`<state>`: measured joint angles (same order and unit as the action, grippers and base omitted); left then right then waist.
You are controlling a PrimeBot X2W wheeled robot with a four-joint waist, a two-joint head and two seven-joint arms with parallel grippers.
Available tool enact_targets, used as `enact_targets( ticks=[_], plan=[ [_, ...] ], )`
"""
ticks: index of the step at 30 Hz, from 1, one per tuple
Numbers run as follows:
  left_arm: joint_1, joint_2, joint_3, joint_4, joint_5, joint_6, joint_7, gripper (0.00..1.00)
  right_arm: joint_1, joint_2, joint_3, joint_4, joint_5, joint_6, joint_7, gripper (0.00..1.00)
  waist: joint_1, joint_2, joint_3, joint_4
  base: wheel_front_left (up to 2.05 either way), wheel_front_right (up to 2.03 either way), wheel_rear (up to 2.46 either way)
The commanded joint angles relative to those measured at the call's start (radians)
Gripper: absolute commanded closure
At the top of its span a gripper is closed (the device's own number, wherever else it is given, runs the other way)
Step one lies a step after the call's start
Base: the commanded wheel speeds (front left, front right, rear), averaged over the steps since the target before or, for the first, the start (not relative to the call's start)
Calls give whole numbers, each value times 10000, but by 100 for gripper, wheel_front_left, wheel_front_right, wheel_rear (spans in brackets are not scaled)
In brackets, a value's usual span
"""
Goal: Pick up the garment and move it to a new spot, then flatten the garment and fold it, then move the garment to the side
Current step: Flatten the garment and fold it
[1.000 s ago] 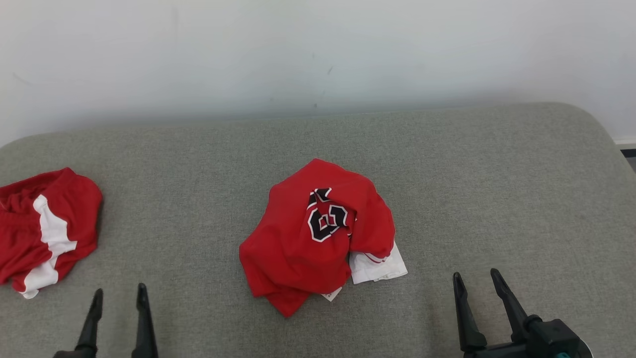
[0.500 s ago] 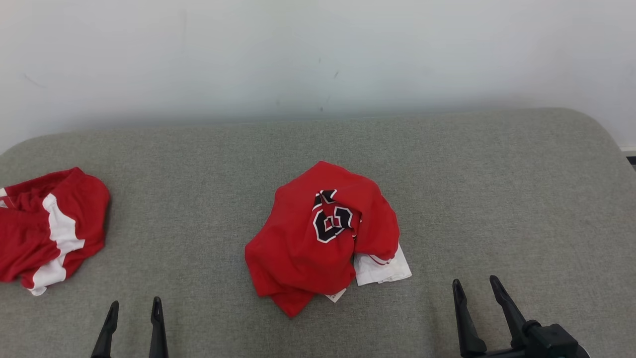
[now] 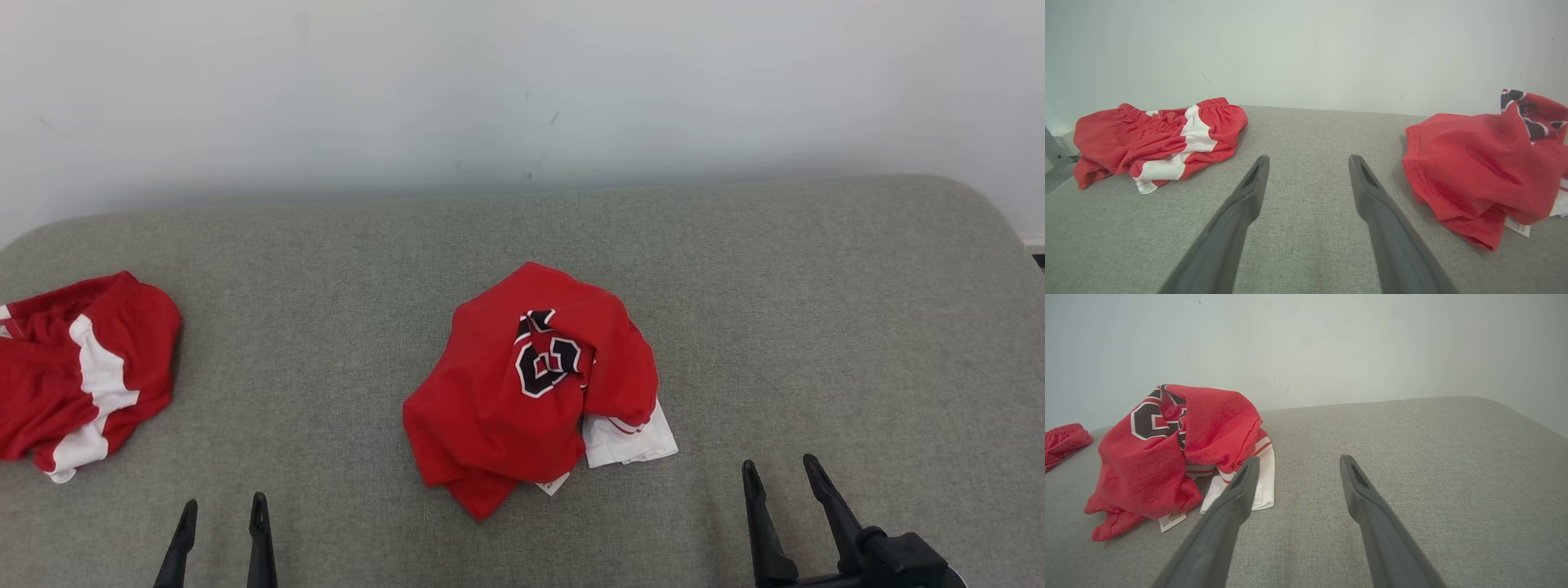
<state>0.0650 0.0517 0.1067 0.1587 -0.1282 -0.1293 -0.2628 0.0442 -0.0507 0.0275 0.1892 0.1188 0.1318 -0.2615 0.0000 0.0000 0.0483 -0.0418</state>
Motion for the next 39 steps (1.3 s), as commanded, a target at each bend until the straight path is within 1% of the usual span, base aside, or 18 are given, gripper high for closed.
enact_targets(
  ticks=[1,16,39],
  plan=[
    [97,-19,27,26,-68,-14,-38,0,43,10,7,15,19,-22,-45,0,0,0,2,0,0,0,0],
    [-19,-19,7,-29,-149,-17,-38,0,-67,10,18,-4,48,-22,-45,0,0,0,145,-46,0,0,0],
    [143,-20,54,-11,-153,-6,-38,0,16,10,-5,3,5,-22,-45,0,0,0,41,-68,0,0,0]
  ],
)
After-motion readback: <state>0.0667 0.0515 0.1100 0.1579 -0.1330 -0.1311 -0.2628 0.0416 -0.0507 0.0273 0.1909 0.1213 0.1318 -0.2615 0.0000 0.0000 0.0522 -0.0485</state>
